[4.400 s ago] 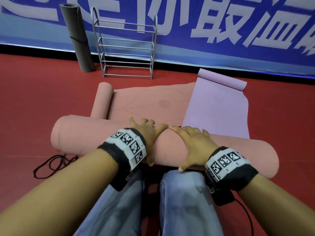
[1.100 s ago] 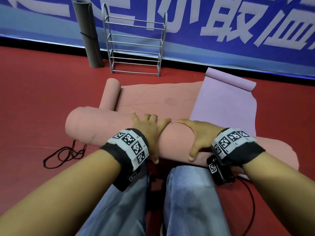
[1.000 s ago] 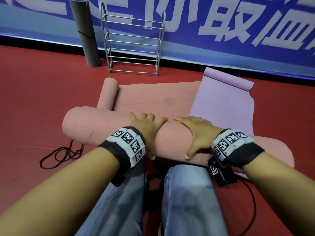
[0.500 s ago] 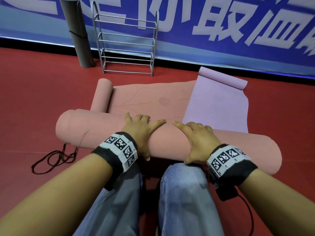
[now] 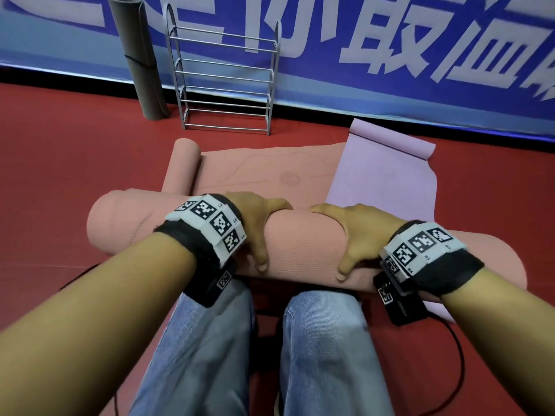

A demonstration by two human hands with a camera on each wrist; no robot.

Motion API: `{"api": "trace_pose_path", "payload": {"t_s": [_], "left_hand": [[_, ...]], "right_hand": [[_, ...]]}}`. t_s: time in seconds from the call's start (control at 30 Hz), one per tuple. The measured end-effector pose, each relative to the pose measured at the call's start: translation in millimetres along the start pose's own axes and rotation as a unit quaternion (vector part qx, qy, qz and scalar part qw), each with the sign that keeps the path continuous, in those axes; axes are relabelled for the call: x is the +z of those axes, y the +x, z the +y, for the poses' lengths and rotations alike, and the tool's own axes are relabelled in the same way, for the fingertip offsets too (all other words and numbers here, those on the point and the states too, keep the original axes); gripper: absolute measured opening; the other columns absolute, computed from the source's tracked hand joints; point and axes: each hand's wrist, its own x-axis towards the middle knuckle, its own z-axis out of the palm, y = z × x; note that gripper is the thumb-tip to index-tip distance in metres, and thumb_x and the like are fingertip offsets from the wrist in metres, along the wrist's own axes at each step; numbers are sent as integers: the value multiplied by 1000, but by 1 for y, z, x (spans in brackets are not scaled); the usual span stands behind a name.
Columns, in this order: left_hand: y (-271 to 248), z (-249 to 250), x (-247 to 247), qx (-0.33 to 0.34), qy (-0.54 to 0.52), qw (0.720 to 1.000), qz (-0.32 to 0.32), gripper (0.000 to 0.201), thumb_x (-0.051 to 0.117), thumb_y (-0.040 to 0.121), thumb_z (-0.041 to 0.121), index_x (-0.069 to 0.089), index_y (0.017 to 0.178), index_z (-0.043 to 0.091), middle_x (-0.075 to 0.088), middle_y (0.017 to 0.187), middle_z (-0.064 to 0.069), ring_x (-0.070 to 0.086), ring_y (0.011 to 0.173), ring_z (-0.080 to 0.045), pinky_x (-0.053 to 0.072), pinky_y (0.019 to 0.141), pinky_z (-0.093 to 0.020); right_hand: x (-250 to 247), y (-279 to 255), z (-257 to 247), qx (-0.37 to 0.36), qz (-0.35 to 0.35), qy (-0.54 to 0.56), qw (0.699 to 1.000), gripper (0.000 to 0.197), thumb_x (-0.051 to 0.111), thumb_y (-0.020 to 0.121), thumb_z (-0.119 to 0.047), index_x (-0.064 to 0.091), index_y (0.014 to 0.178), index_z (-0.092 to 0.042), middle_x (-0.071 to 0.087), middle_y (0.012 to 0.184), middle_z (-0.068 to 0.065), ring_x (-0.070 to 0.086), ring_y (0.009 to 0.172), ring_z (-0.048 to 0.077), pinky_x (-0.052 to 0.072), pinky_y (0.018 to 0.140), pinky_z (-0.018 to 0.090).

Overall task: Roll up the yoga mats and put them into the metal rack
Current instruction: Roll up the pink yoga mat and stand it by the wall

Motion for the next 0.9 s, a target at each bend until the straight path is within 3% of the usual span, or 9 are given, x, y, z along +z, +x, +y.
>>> {"api": "trace_pose_path", "payload": {"t_s": [0.13,0.23,0.37,0.43,0.53,0.63,0.73,0.8,0.9], "left_hand": [[-2,8,19,-25,87,994,52,128,90,43,55,14,146,48,39,142,1,35,133,-25,25,107,-59],[-8,20,38,-45,147,984,84,136,89,41,58,7,148,41,27,149,-3,26,138,-28,15,107,-69],[-7,19,53,-45,171,976,126,133,88,42,57,8,148,39,35,144,-1,35,131,-27,21,107,-66],[-2,17,45,-50,154,980,117,130,87,42,57,11,146,41,39,141,1,40,128,-26,24,105,-63],[7,14,30,-50,120,988,79,127,89,40,54,16,144,43,45,136,2,45,123,-26,31,101,-58],[15,10,26,-42,101,992,64,126,89,39,53,19,144,45,48,133,3,46,121,-24,31,97,-54],[17,10,30,-49,112,990,70,128,87,41,52,15,147,43,44,139,2,39,127,-25,26,102,-61],[15,12,35,-56,135,986,84,131,87,43,53,10,149,41,35,147,-2,27,138,-27,16,105,-71],[10,18,49,-68,170,977,110,139,88,46,57,0,152,37,13,157,-10,5,147,-33,4,106,-75]], "right_hand": [[11,11,5,6,-45,54,998,130,95,47,-32,17,149,-44,57,117,0,54,109,20,45,95,26],[15,16,6,4,-56,87,995,134,96,45,-29,14,150,-45,51,133,0,50,118,20,42,103,31],[24,15,10,6,-33,42,999,138,93,46,-44,4,151,-48,35,149,-2,34,134,22,26,114,47],[28,8,5,18,-8,-6,1000,138,88,48,-54,-2,152,-43,25,156,-1,23,141,22,15,117,55],[43,-1,-12,50,35,-68,996,144,85,47,-63,-9,153,-35,14,159,6,12,147,23,7,115,63],[56,2,-17,68,76,-69,992,144,85,46,-63,-8,152,-37,19,156,8,15,146,25,7,115,65],[57,8,-12,65,82,-58,993,142,85,45,-64,-5,152,-38,27,152,6,23,142,26,11,114,63],[57,11,-9,59,80,-59,993,141,84,45,-64,-4,151,-37,29,149,6,25,140,25,14,114,62],[56,15,-6,55,73,-54,994,140,84,44,-64,-2,151,-38,34,146,5,31,135,26,20,112,58]]}}
